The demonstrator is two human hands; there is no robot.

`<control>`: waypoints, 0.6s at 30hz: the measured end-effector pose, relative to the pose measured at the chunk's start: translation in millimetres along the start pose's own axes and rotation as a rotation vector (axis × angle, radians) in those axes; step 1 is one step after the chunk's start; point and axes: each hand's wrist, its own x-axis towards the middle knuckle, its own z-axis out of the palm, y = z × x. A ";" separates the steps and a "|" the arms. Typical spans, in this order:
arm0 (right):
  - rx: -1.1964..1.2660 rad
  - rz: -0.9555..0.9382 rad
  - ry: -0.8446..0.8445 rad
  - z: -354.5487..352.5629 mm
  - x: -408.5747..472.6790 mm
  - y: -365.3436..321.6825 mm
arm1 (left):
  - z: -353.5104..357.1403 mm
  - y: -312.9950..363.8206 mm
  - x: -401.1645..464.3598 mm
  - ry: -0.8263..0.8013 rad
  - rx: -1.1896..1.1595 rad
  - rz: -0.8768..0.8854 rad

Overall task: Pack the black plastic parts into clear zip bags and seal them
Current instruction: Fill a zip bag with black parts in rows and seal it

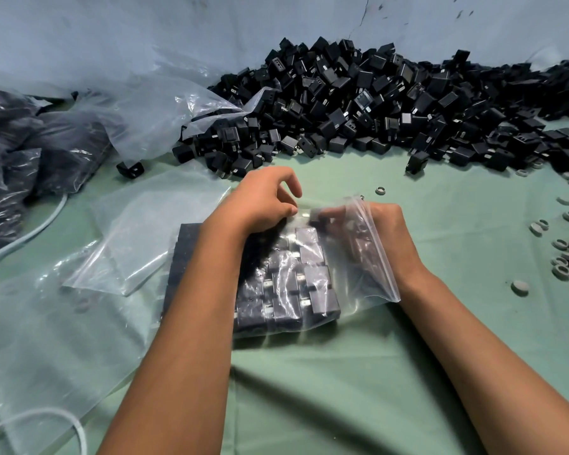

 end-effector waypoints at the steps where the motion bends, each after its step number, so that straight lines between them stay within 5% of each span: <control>1: -0.013 -0.032 -0.020 -0.4 0.3 -0.1 | 1.0 -1.3 0.6 0.020 0.005 -0.003; 6: 0.259 0.151 -0.041 3.0 3.7 4.0 | 1.3 -2.9 1.7 0.266 0.054 0.032; 12: 0.296 0.252 -0.110 4.0 0.4 19.4 | -46.0 -14.8 -6.4 0.830 -0.061 -0.030; 18: 0.252 -0.001 -0.156 0.3 -1.8 18.1 | -70.5 -45.1 -23.2 1.009 -0.050 -0.303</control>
